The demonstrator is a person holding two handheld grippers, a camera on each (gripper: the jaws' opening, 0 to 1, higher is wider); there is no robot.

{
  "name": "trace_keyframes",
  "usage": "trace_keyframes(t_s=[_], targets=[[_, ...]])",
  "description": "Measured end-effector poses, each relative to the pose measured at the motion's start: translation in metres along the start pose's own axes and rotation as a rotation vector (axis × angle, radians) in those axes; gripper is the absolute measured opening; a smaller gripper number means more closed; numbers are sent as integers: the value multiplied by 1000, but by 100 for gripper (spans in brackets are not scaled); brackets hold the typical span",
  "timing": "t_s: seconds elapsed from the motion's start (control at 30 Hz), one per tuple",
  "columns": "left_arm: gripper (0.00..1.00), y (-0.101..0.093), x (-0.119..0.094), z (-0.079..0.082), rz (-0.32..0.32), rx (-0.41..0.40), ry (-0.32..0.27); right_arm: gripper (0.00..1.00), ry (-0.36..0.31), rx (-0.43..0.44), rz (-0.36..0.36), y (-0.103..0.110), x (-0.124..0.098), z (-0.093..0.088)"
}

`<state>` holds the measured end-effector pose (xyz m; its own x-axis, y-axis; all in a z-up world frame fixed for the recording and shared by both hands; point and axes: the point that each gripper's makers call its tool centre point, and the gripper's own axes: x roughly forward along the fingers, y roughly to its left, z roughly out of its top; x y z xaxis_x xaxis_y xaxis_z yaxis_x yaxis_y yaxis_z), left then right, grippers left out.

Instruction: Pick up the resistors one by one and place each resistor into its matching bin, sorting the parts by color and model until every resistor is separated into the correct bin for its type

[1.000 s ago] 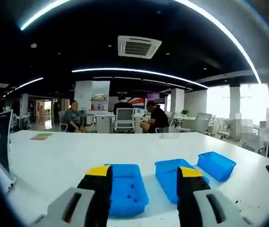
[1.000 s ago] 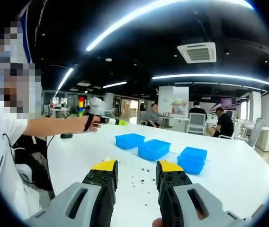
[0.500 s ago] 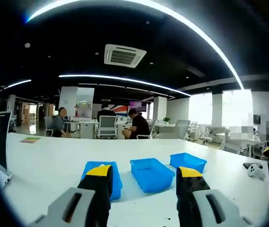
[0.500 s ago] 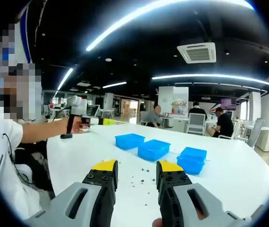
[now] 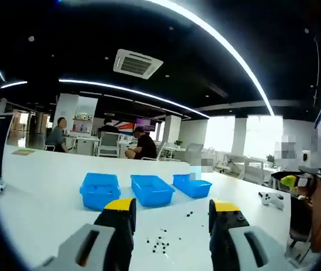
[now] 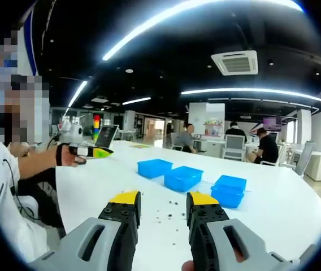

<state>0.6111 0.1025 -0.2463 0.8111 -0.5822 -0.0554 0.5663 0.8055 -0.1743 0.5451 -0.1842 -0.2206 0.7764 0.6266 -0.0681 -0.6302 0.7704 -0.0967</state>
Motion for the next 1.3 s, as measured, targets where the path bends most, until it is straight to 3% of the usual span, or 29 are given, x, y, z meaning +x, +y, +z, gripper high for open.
trace_keyframes(t_s=[0.3,0.5,0.63,0.73,0.9,1.17,1.27,1.3], targets=[[52,-10,-9,-7,-38,43,-2,34,0,0,2,0,-1,-1],[37,-12,5,9,-65,14,28,34,-2,-1,-6,-3,-3,0],[28,-17,26,12,-87,15,100,34,-1,-3,-7,-3,-4,-1],[28,-26,48,4,-122,53,179,34,-2,-5,-9,-5,-5,-1],[28,-41,92,-25,-186,221,347,34,-6,-8,-19,-8,-8,1],[27,-57,144,-70,-310,499,628,34,-3,-15,-6,-4,-6,0],[25,-59,160,-89,-354,511,757,34,-3,-17,-4,-4,-6,1],[24,-59,165,-92,-358,527,773,34,-4,-17,-4,-4,-7,1]])
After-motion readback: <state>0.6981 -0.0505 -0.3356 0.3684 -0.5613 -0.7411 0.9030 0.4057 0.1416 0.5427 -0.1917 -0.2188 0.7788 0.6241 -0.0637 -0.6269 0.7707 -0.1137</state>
